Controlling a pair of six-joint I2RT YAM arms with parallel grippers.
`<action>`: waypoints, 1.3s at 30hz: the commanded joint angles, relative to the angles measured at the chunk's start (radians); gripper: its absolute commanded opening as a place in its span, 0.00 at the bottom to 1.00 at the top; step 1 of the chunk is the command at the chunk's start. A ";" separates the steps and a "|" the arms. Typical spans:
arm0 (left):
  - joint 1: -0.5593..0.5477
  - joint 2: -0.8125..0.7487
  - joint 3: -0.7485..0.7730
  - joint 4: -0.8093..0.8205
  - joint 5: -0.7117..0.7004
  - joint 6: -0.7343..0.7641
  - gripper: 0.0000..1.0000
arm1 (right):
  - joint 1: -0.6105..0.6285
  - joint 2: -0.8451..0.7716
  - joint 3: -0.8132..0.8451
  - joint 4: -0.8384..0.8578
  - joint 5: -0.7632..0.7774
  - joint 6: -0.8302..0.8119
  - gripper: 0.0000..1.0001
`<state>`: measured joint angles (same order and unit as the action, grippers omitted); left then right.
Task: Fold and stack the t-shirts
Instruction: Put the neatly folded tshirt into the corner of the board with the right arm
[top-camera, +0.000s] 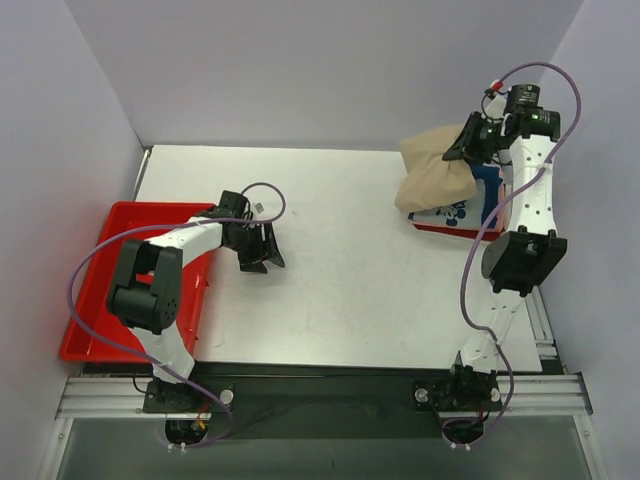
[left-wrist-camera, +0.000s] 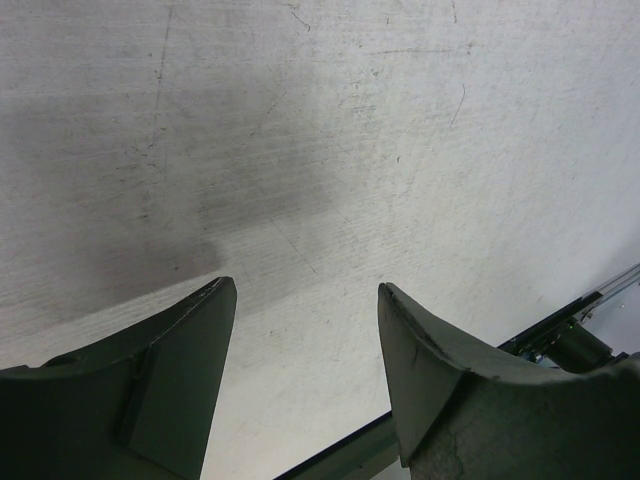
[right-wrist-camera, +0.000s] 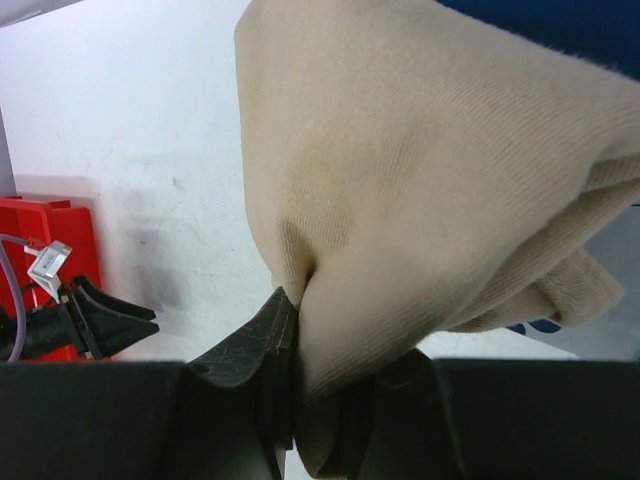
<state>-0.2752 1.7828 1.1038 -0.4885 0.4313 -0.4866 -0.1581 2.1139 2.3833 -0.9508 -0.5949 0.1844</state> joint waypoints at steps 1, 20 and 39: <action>0.004 0.006 0.022 0.028 0.023 0.005 0.69 | -0.044 -0.025 0.008 -0.014 -0.028 -0.005 0.00; -0.004 -0.112 0.031 0.008 -0.023 0.017 0.69 | -0.090 0.121 -0.035 0.055 0.290 -0.072 0.04; -0.021 -0.253 0.180 -0.104 -0.138 -0.015 0.70 | -0.097 -0.173 -0.367 0.263 0.664 0.033 1.00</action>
<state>-0.2932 1.5867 1.2171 -0.5732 0.3393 -0.4923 -0.2481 2.1456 2.0800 -0.7570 -0.0055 0.1722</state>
